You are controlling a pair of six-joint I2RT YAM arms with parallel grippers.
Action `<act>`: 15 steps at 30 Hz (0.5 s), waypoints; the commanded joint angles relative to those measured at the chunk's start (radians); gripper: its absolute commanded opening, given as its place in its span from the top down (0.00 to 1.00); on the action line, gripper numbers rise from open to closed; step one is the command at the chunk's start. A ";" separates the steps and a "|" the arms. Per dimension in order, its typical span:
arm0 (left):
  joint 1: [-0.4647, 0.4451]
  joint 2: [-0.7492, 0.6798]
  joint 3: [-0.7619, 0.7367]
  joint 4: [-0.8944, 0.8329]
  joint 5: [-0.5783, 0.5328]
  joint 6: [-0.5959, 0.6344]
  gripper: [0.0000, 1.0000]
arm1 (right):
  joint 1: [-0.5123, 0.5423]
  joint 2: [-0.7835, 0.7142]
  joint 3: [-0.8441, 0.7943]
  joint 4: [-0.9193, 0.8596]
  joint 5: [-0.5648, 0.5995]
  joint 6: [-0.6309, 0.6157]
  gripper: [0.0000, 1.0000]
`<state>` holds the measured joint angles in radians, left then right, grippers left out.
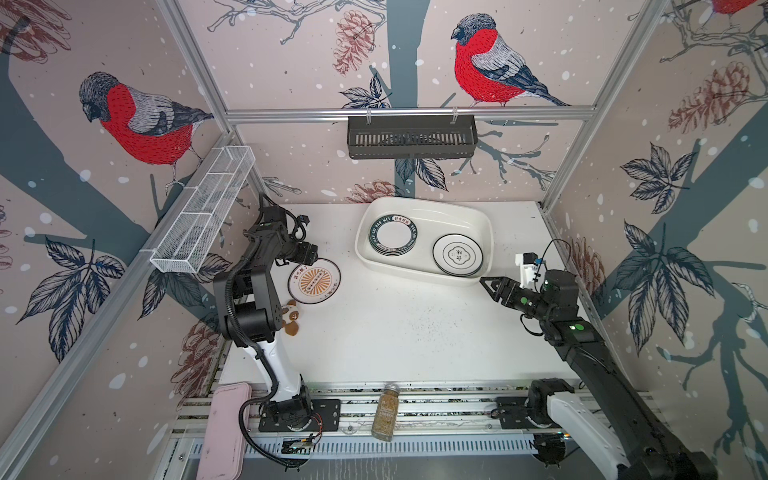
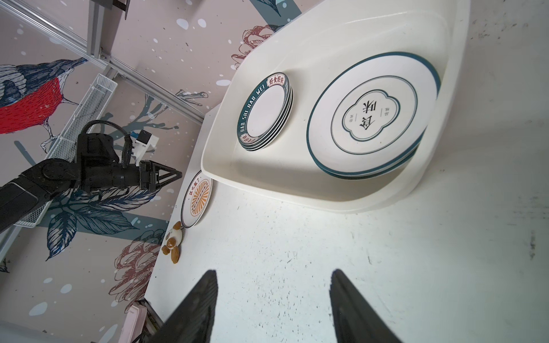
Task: Place the plates into the plastic bin on the countertop
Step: 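Withdraw the left gripper from the bin toward the orange sunburst plate, then lower the left gripper onto the sunburst plate rim while the right gripper reaches toward it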
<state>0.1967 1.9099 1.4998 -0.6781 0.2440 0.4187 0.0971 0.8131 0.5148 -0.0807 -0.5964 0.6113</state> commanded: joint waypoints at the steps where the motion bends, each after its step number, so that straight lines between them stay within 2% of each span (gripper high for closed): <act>1: 0.007 0.038 0.027 -0.006 0.008 0.012 0.15 | 0.012 0.004 -0.006 0.044 0.010 0.017 0.38; 8: 0.025 0.100 0.054 0.001 -0.016 -0.001 0.15 | 0.020 -0.005 -0.010 0.035 0.020 0.013 0.38; 15: 0.039 0.145 0.070 -0.036 0.005 0.018 0.18 | 0.021 -0.002 -0.015 0.041 0.023 0.015 0.38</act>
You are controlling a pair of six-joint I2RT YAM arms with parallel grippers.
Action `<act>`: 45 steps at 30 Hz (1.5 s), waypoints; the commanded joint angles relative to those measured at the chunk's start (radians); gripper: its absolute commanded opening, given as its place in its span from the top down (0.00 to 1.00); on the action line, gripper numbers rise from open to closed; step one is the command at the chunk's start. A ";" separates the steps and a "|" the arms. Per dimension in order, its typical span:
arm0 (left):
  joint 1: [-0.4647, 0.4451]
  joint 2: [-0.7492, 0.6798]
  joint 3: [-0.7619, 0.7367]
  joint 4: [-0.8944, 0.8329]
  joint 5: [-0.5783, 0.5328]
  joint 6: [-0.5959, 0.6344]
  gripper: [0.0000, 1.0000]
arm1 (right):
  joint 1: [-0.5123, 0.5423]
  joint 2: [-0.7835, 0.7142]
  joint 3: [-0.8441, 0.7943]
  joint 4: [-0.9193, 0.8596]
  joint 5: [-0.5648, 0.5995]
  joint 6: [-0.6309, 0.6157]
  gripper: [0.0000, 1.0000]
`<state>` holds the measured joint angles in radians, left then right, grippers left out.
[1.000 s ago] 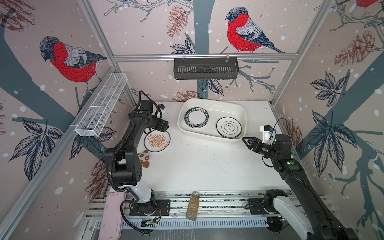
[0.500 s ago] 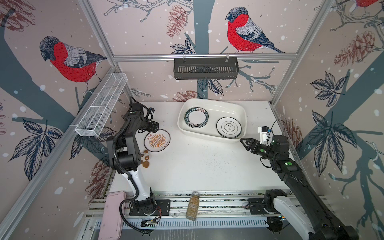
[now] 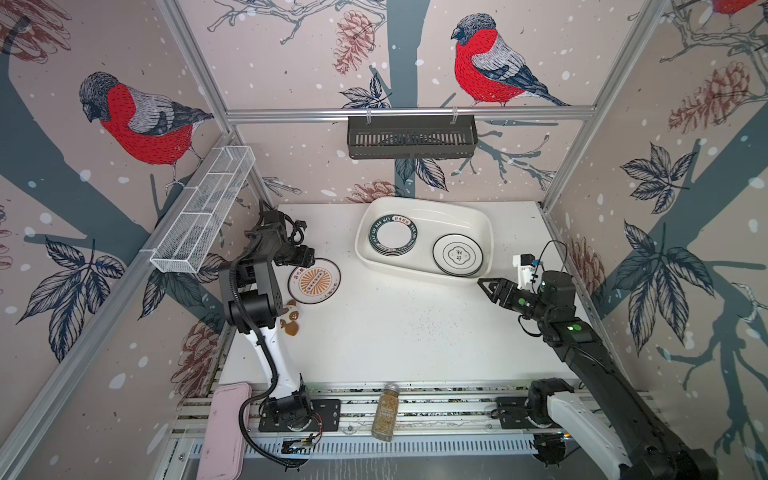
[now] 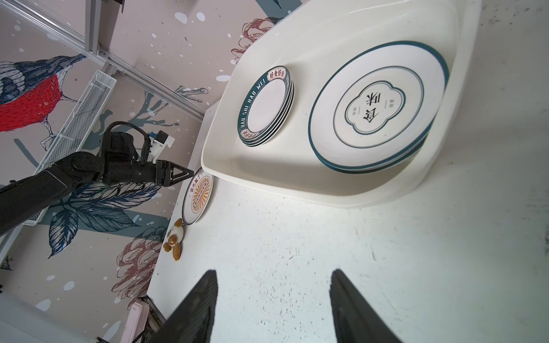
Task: Place the plates into the plastic bin on the countertop
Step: 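Lower the left gripper onto the sunburst plate rim while the right gripper reaches toward it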
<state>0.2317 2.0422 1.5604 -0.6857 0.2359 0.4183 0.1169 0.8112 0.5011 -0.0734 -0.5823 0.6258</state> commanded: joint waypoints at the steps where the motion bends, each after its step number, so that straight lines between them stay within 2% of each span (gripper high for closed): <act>1: 0.004 0.019 0.008 -0.031 0.013 0.023 0.18 | 0.001 0.001 -0.001 0.035 0.009 0.001 0.38; 14: 0.011 0.053 -0.005 -0.072 0.041 0.068 0.24 | 0.006 -0.005 0.002 0.030 0.007 0.005 0.38; 30: 0.010 0.008 -0.078 -0.119 0.128 0.164 0.27 | 0.035 0.004 0.016 0.044 0.014 0.018 0.38; 39: 0.005 -0.017 -0.101 -0.179 0.216 0.256 0.28 | 0.104 0.035 0.004 0.113 -0.006 0.051 0.39; 45: -0.031 -0.016 -0.122 -0.193 0.221 0.290 0.28 | 0.169 0.071 -0.020 0.182 -0.012 0.090 0.40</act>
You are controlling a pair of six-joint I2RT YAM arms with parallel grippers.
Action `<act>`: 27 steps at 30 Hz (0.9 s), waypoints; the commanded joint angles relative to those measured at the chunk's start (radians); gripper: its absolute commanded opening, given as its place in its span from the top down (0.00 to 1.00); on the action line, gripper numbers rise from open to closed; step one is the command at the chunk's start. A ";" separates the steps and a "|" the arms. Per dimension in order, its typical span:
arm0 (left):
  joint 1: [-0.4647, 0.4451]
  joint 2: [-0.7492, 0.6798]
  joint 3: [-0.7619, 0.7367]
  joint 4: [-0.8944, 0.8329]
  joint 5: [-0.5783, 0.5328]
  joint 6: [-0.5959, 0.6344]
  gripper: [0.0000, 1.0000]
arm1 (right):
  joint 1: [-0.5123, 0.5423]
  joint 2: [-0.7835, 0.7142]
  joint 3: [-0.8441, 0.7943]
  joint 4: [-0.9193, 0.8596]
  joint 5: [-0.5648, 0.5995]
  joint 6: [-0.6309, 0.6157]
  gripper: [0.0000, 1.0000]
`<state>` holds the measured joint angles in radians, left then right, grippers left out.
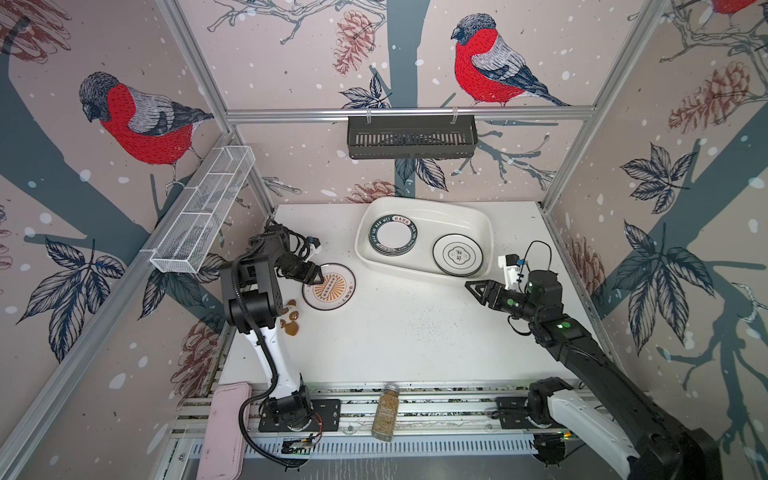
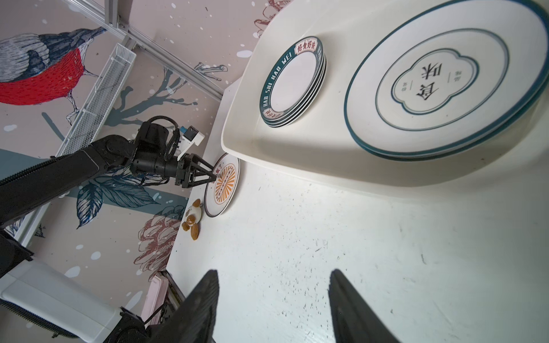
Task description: Place the plates into the plastic bin on the countertop
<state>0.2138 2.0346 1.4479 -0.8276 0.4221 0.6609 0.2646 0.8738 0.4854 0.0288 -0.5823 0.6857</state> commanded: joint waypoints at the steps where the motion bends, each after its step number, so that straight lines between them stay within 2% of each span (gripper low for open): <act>1: -0.020 -0.009 -0.013 -0.048 0.034 0.048 0.28 | 0.034 0.012 -0.007 0.089 -0.010 0.036 0.40; 13: -0.111 -0.042 -0.067 -0.042 0.057 0.065 0.30 | 0.212 0.099 -0.050 0.221 0.032 0.120 0.41; 21: -0.156 -0.081 -0.123 -0.054 0.092 0.084 0.31 | 0.334 0.219 -0.058 0.307 0.059 0.166 0.43; 27: -0.211 -0.122 -0.162 -0.070 0.098 0.104 0.31 | 0.421 0.302 -0.068 0.398 0.126 0.209 0.46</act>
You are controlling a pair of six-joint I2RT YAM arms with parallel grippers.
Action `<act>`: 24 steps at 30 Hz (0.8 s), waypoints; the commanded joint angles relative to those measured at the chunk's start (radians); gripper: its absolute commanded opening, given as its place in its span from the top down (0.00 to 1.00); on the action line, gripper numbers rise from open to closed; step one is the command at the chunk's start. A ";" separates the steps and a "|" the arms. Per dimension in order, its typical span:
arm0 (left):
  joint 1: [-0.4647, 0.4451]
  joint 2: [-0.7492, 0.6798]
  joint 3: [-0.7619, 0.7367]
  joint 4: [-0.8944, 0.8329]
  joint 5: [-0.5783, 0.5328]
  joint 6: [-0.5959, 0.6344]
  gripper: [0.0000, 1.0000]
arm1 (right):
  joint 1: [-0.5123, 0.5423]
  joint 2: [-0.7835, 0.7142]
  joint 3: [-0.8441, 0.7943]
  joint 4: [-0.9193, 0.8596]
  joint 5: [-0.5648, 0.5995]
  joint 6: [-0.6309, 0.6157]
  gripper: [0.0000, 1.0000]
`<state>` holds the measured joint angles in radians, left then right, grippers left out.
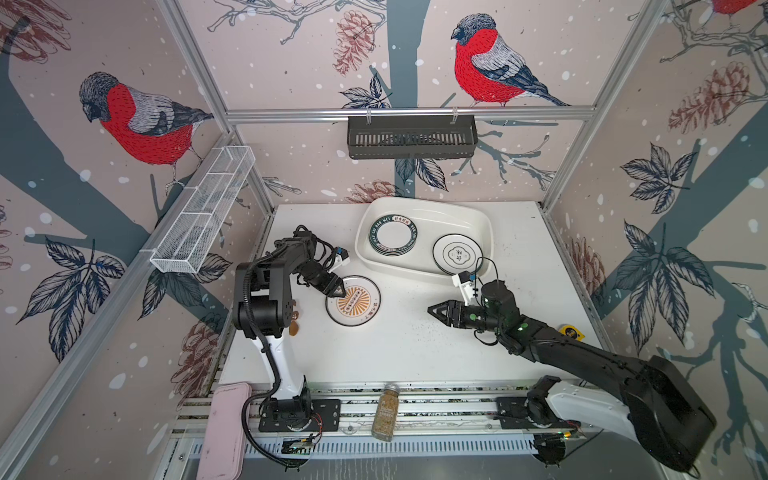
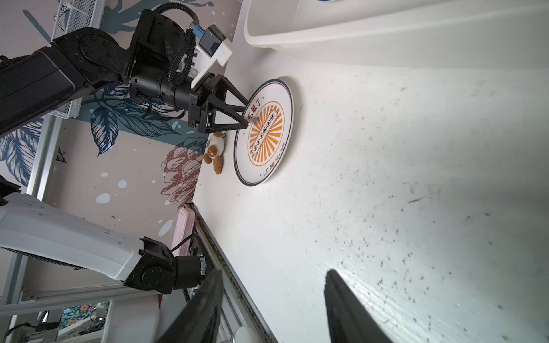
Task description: Place the plates into the plastic bin on the countertop
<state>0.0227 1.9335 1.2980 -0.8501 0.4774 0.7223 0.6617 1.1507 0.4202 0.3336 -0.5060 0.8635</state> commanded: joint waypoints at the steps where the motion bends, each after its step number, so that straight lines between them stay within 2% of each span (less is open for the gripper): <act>1: -0.029 -0.027 -0.018 -0.052 0.045 0.047 0.31 | 0.036 0.039 -0.007 0.107 0.062 0.037 0.46; 12: -0.155 -0.058 -0.066 -0.079 0.057 0.062 0.32 | 0.156 0.262 0.012 0.264 0.135 0.115 0.49; 24: -0.162 -0.095 -0.086 -0.058 0.077 0.054 0.32 | 0.206 0.458 0.048 0.401 0.141 0.187 0.53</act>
<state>-0.1379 1.8530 1.2156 -0.8970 0.5220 0.7582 0.8600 1.5787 0.4538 0.6525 -0.3672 1.0218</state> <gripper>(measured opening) 0.679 0.473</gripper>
